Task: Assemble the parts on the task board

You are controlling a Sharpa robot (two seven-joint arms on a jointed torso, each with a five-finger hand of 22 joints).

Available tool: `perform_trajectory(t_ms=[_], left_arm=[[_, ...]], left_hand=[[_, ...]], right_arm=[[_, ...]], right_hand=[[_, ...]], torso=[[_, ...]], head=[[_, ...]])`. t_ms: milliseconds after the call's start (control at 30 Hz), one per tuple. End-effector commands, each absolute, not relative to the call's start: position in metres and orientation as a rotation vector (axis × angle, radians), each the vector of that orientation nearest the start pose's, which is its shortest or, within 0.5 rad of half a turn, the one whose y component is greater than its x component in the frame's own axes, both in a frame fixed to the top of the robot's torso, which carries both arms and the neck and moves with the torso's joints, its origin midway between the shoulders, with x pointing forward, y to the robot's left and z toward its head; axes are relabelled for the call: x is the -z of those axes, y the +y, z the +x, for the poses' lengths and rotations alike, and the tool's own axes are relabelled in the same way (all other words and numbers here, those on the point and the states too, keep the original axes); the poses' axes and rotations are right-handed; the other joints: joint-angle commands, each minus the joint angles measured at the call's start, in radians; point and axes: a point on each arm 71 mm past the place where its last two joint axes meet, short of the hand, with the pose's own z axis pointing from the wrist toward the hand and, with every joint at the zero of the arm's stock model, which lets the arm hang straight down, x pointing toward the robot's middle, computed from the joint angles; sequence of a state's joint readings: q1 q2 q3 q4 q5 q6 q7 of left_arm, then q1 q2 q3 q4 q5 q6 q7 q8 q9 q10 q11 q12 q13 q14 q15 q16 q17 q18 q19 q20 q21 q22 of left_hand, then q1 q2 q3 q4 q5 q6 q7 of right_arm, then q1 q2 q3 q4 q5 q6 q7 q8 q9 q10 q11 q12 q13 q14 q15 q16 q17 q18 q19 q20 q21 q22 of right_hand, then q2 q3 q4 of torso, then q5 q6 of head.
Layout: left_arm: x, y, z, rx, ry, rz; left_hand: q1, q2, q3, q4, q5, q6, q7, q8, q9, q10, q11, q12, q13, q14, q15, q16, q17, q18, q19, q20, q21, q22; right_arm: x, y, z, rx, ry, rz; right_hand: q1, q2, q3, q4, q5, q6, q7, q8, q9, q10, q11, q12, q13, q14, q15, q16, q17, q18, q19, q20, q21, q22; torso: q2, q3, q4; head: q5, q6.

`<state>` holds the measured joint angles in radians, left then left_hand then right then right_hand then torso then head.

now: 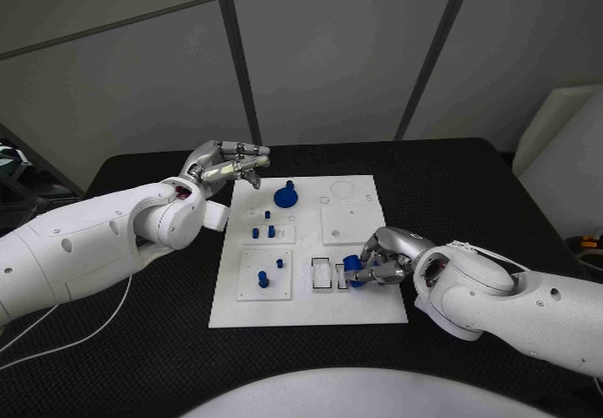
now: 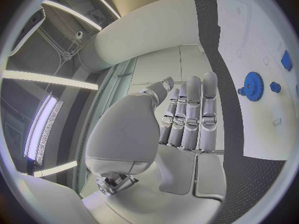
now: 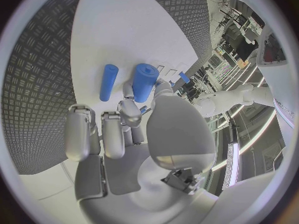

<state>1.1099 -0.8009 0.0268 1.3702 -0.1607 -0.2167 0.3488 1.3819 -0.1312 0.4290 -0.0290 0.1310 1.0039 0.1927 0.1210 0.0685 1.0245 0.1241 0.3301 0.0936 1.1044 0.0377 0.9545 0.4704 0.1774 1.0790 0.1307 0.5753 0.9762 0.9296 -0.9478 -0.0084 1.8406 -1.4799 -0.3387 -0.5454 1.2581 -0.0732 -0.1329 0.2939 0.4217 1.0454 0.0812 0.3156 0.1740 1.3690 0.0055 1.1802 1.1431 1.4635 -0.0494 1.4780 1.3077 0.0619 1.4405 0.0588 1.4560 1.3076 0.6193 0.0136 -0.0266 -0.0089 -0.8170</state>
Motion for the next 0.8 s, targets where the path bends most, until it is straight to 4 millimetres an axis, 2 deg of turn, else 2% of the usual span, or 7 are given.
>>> perform_trajectory(t_ms=[33, 233, 300, 467, 667, 800], left_arm=[[0.209, 0.228, 0.506, 1.492, 1.494, -1.036], [0.21, 0.229, 0.505, 1.489, 1.495, -1.038], [0.211, 0.229, 0.505, 1.489, 1.496, -1.039], [0.211, 0.228, 0.505, 1.49, 1.498, -1.04], [0.212, 0.228, 0.504, 1.492, 1.5, -1.04], [0.212, 0.227, 0.504, 1.494, 1.501, -1.04]], left_hand=[[-0.009, 0.003, -0.006, 0.0, 0.001, -0.008, 0.0, 0.004, 0.0, -0.007, -0.002, 0.005, 0.001, -0.003, 0.002, 0.006, -0.002, 0.005, -0.004, 0.006, -0.006, -0.002], [-0.009, 0.003, -0.006, 0.0, 0.001, -0.008, 0.0, 0.004, 0.0, -0.007, -0.002, 0.005, 0.001, -0.003, 0.002, 0.006, -0.002, 0.005, -0.004, 0.006, -0.006, -0.002], [-0.009, 0.003, -0.006, 0.0, 0.001, -0.008, 0.0, 0.004, 0.0, -0.007, -0.002, 0.005, 0.001, -0.003, 0.002, 0.006, -0.002, 0.005, -0.004, 0.006, -0.006, -0.002], [-0.009, 0.003, -0.006, 0.0, 0.001, -0.008, 0.0, 0.004, 0.0, -0.007, -0.002, 0.005, 0.001, -0.003, 0.002, 0.006, -0.002, 0.005, -0.004, 0.006, -0.006, -0.002], [-0.009, 0.003, -0.006, 0.0, 0.001, -0.008, 0.0, 0.004, 0.0, -0.007, -0.002, 0.005, 0.001, -0.003, 0.002, 0.006, -0.002, 0.005, -0.004, 0.006, -0.006, -0.002], [-0.011, 0.004, -0.008, 0.002, 0.001, -0.009, 0.0, 0.005, -0.001, -0.009, -0.002, 0.006, 0.001, -0.004, 0.003, 0.007, -0.003, 0.005, -0.004, 0.006, -0.007, -0.003]], right_arm=[[0.265, -0.187, 0.373, -0.498, 1.964, 0.193], [0.257, -0.186, 0.368, -0.541, 1.905, 0.254], [0.253, -0.184, 0.366, -0.565, 1.884, 0.278], [0.247, -0.179, 0.362, -0.608, 1.852, 0.305], [0.245, -0.17, 0.361, -0.645, 1.855, 0.31], [0.248, -0.163, 0.362, -0.653, 1.885, 0.295]], right_hand=[[0.011, 0.025, -0.004, -0.003, 0.019, 0.014, -0.003, 0.013, 0.011, 0.017, -0.004, 0.013, 0.018, 0.066, -0.011, 0.008, 0.048, -0.021, 0.01, -0.003, 0.01, 0.114], [0.024, 0.034, -0.008, -0.004, 0.048, 0.022, -0.009, 0.022, 0.022, 0.028, -0.009, 0.026, 0.039, 0.068, -0.016, 0.012, 0.058, -0.023, 0.018, -0.007, 0.016, 0.124], [0.026, 0.036, -0.009, -0.004, 0.053, 0.023, -0.01, 0.024, 0.024, 0.029, -0.01, 0.027, 0.041, 0.069, -0.017, 0.012, 0.059, -0.024, 0.019, -0.008, 0.017, 0.125], [0.026, 0.039, -0.01, -0.004, 0.06, 0.025, -0.011, 0.026, 0.027, 0.031, -0.012, 0.029, 0.044, 0.069, -0.018, 0.013, 0.06, -0.024, 0.021, -0.009, 0.019, 0.127], [0.027, 0.041, -0.011, -0.004, 0.069, 0.025, -0.012, 0.028, 0.03, 0.032, -0.013, 0.029, 0.046, 0.069, -0.019, 0.013, 0.061, -0.024, 0.021, -0.01, 0.019, 0.128], [0.023, 0.041, -0.016, -0.002, 0.074, 0.023, -0.012, 0.028, 0.033, 0.032, -0.012, 0.026, 0.046, 0.069, -0.019, 0.012, 0.059, -0.024, 0.02, -0.011, 0.018, 0.126]], torso=[[-0.002, -0.0004, -0.0011], [-0.002, 0.0012, -0.0028], [-0.003, 0.0009, -0.0034], [-0.005, -0.0026, 0.002], [-0.001, -0.0004, -0.0018], [0.0, -0.0016, -0.0008]], head=[[0.002, 0.002], [0.005, 0.003], [0.007, 0.005], [0.005, 0.006], [0.012, 0.01], [0.011, 0.01]])
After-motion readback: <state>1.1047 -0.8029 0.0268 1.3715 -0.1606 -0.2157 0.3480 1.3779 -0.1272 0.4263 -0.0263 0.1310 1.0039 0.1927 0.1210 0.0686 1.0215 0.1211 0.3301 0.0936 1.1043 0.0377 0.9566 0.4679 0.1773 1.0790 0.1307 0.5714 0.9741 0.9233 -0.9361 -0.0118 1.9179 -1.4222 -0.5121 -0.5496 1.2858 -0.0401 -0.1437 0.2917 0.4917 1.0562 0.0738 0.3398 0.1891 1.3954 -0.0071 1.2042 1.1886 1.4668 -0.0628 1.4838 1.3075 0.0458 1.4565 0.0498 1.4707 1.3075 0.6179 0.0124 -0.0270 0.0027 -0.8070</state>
